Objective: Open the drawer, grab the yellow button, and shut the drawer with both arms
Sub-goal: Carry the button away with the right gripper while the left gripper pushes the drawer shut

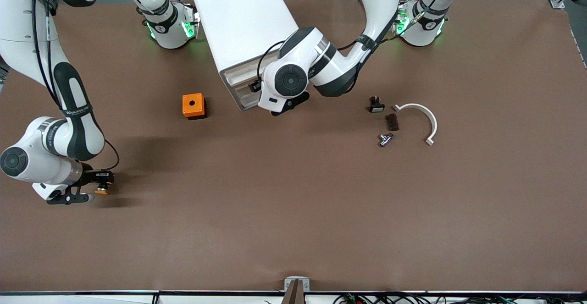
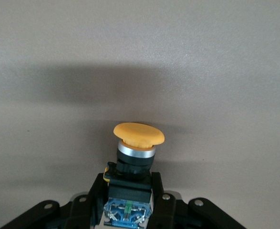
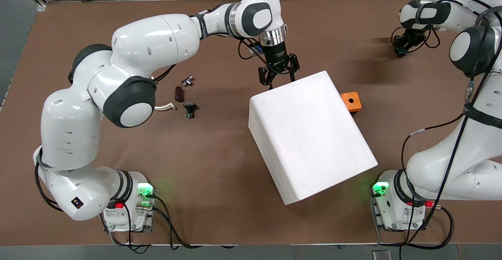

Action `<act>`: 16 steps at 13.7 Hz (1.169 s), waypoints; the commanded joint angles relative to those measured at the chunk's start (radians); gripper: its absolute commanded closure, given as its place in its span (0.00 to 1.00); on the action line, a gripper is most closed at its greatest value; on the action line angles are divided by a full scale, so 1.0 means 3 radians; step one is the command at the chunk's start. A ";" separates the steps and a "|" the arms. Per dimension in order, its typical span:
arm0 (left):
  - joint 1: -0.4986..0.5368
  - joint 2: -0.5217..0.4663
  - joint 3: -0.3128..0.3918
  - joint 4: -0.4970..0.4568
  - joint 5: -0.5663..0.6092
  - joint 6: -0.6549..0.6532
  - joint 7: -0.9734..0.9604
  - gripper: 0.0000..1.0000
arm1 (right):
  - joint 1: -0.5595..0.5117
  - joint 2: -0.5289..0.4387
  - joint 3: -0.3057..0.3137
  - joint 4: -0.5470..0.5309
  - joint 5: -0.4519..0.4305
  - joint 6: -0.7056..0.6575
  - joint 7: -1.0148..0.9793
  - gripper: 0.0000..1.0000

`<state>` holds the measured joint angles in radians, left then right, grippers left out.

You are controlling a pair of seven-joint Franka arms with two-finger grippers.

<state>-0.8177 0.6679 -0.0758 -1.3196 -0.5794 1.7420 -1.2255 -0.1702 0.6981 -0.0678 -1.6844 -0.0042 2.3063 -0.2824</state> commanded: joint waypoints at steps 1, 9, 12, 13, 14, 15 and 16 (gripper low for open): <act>-0.0061 0.0008 -0.0013 -0.0029 -0.0124 -0.0003 -0.0082 0.00 | -0.0062 0.0000 0.0068 0.0016 -0.0058 0.0013 0.0021 0.91; -0.0031 -0.0038 -0.0018 -0.0050 -0.0073 -0.0008 0.0000 0.00 | -0.0011 -0.0296 0.0088 0.0097 -0.0022 -0.0425 0.0031 0.00; 0.0056 -0.0145 0.0022 -0.0040 -0.0058 -0.0008 -0.0006 0.00 | 0.0081 -0.0587 0.0103 0.0082 -0.0017 -0.0580 0.0031 0.00; 0.0117 -0.0216 0.0038 -0.0045 -0.0012 -0.0003 -0.0006 0.00 | 0.0107 -0.0690 0.0103 0.0077 -0.0006 -0.0651 0.0031 0.00; 0.0219 -0.0303 0.0033 -0.0055 0.0034 -0.0008 -0.0001 0.00 | 0.0122 -0.0787 0.0108 0.0077 0.0034 -0.0717 0.0031 0.00; 0.0311 -0.0385 0.0033 -0.0060 0.0085 -0.0018 0.0010 0.00 | 0.0188 -0.0884 0.0108 0.0072 0.0080 -0.0784 0.0036 0.00; 0.0408 -0.0456 0.0033 -0.0060 0.0176 -0.0094 0.0091 0.00 | 0.0229 -0.0971 0.0103 0.0067 0.0116 -0.0815 0.0051 0.00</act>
<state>-0.7457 0.6003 -0.0648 -1.3104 -0.5668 1.7417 -1.2211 -0.1253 0.4728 -0.0358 -1.6325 0.0081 2.0822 -0.2802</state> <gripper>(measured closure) 0.000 0.000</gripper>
